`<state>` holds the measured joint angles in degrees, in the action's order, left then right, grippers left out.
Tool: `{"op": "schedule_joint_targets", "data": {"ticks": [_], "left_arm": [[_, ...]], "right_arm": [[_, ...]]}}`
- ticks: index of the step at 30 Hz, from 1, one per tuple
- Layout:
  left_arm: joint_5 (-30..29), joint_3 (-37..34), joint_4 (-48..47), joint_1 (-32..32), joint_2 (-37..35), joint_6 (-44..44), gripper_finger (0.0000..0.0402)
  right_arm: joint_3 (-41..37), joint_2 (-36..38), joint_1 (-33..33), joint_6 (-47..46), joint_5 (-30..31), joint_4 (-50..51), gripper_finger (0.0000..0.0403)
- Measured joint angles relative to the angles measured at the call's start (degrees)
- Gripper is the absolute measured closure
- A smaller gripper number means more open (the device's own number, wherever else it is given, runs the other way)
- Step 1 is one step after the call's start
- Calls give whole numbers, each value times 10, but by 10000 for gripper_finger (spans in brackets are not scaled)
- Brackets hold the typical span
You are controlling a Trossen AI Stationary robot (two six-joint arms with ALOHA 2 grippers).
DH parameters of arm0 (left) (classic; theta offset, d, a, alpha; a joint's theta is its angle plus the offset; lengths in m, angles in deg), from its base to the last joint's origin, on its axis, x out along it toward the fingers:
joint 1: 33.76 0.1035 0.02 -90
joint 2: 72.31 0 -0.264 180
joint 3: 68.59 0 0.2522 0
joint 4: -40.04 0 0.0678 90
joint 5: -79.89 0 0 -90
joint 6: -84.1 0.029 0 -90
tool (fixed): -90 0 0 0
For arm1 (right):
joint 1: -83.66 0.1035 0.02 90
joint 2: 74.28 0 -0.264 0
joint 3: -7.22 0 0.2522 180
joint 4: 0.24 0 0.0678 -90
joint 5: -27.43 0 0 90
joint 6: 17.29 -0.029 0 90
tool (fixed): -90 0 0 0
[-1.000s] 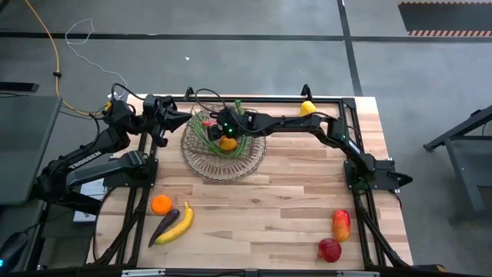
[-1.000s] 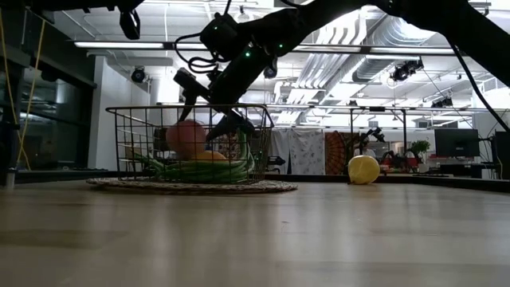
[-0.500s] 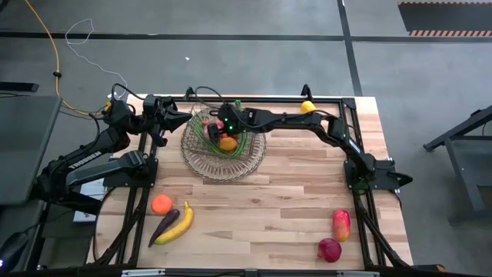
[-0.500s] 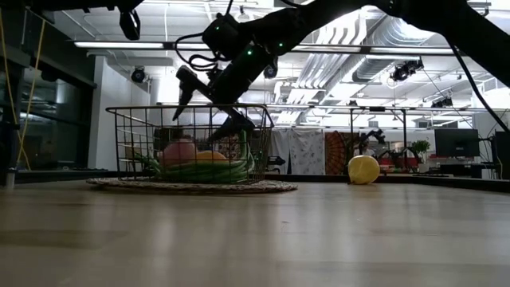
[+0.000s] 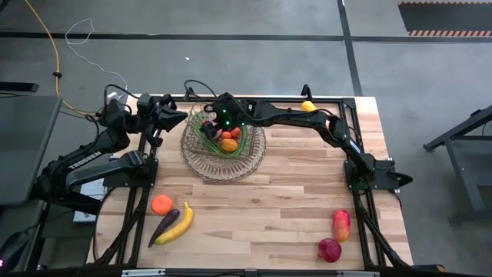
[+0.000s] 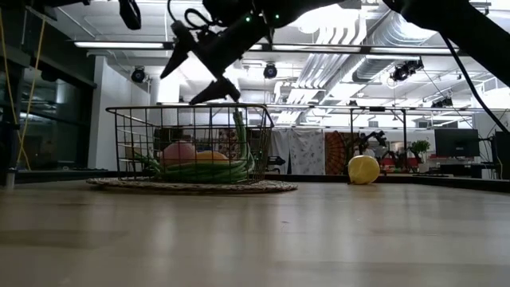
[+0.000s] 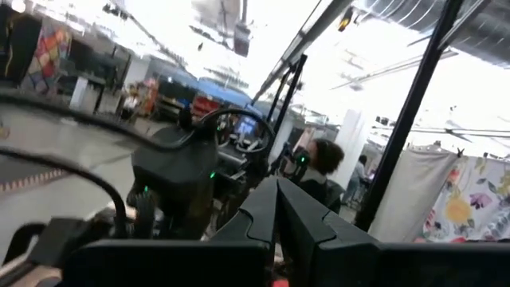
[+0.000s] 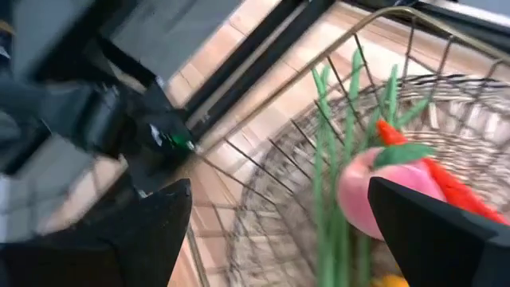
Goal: Build produce basket
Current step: Put the yellow pear into the wire basket
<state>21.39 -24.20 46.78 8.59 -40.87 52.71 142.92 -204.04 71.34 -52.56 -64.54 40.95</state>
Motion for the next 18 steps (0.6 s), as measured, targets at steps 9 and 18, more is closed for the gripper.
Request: {"op": "schedule_joint_targets", "data": {"ticks": [9, 18], "left_arm": [[8, 0, 5, 0, 0, -12, 401], [28, 0, 3, 0, 1, 10, 401]], "right_arm": [[21, 35, 11, 143, -42, 65, 36], [20, 96, 32, 225, -43, 198, 36]]}}
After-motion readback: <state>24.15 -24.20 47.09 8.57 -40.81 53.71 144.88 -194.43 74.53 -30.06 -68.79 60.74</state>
